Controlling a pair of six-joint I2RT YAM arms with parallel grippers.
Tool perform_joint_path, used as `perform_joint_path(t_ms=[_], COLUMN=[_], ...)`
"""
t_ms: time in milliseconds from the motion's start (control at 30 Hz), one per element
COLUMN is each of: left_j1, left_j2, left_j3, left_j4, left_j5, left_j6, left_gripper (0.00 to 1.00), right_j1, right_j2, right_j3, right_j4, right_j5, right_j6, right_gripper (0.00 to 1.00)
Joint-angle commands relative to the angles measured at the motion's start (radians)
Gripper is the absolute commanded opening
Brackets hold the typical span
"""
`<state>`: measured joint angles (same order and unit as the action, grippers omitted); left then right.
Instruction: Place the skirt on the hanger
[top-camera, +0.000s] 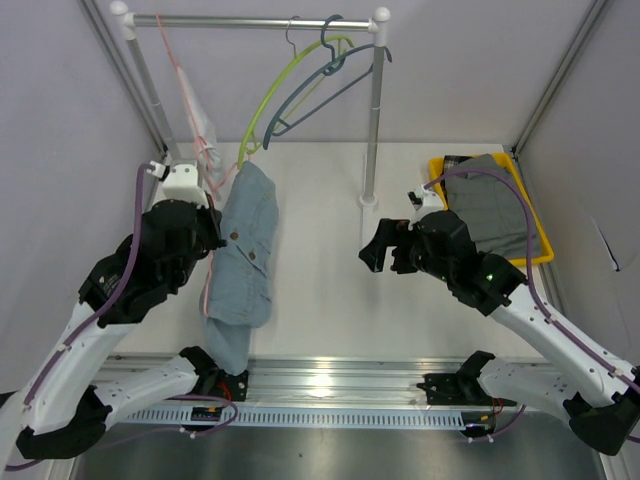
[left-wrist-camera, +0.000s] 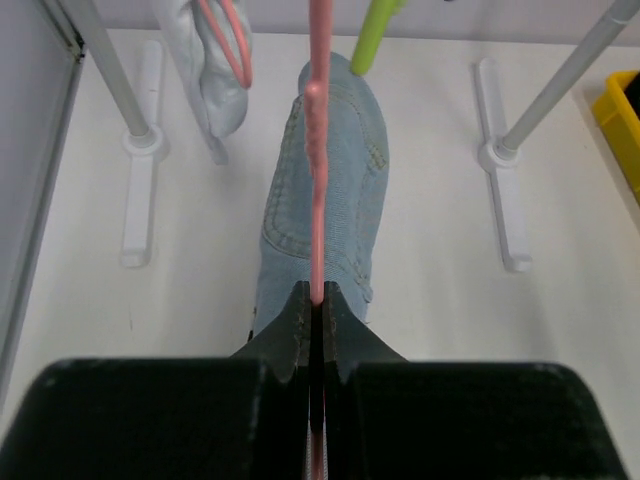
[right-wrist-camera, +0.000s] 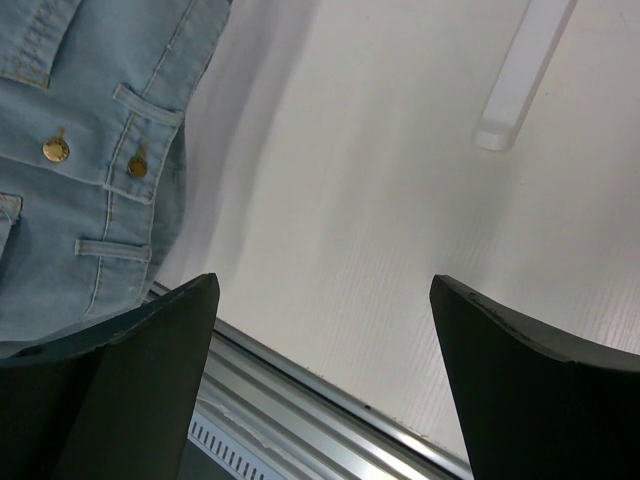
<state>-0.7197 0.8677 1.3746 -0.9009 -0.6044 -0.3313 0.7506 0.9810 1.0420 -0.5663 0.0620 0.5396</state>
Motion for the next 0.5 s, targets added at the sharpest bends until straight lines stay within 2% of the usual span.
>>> perform_joint_path(t_ms=[0, 267, 467], left_j1=[0.042, 0.140, 0.154], left_j2=[-0.003, 0.024, 0.017], left_j3=[0.092, 0.152, 0.152], left_j4=[0.065, 0.040, 0.074], left_j5=[-0.087, -0.113, 0.001], left_j6=[0.035, 0.075, 0.098], left_gripper=[0.00, 0.00, 0.00], right_j1=[-0.005, -0.010, -0.014], right_j2=[-0.030, -0.054, -0.062], right_j3=[0.016, -0.008, -0.017], right_j4=[-0.003, -0.012, -0.015], right_j5=[-0.005, -0.007, -0.007], right_j6=[-0.021, -0.020, -0.018], right_gripper=[0.93, 0.93, 0.93])
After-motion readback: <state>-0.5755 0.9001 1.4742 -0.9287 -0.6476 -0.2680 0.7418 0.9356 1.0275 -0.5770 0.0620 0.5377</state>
